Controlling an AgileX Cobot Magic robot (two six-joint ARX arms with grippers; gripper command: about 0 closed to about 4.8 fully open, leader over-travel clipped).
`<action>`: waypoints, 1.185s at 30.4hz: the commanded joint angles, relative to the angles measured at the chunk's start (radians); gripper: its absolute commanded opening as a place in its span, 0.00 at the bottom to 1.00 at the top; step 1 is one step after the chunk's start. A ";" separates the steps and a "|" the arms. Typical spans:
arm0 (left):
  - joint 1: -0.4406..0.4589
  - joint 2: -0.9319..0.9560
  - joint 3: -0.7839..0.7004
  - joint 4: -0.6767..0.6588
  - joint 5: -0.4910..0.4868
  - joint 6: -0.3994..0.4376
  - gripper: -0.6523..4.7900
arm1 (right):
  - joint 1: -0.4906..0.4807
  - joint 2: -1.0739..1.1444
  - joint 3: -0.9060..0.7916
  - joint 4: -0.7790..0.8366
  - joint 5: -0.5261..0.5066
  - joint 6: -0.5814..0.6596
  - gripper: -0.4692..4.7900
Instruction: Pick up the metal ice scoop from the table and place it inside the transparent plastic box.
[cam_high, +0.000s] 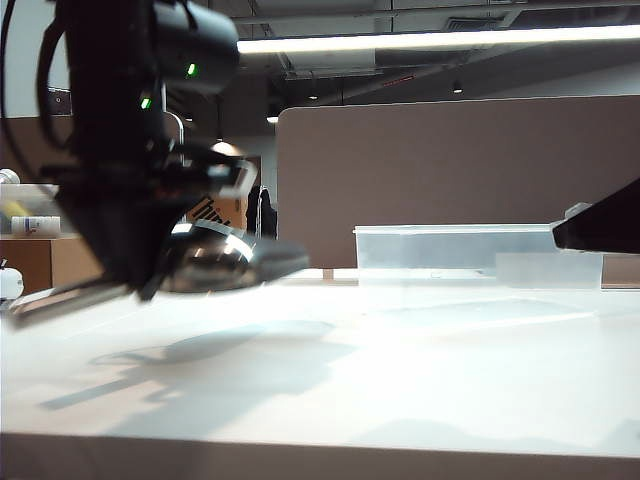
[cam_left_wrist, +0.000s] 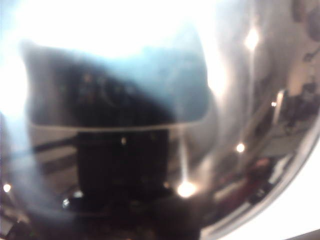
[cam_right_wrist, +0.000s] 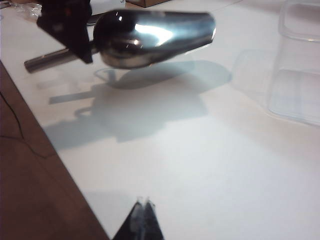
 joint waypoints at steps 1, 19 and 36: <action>0.000 -0.008 0.122 -0.027 -0.011 0.039 0.11 | -0.003 -0.001 0.001 0.014 0.000 -0.002 0.09; -0.020 0.246 0.628 -0.132 0.041 0.215 0.11 | -0.298 -0.082 0.001 0.014 -0.002 -0.002 0.09; -0.040 0.513 1.093 -0.123 0.114 0.242 0.11 | -0.453 -0.121 0.001 0.014 0.002 -0.002 0.09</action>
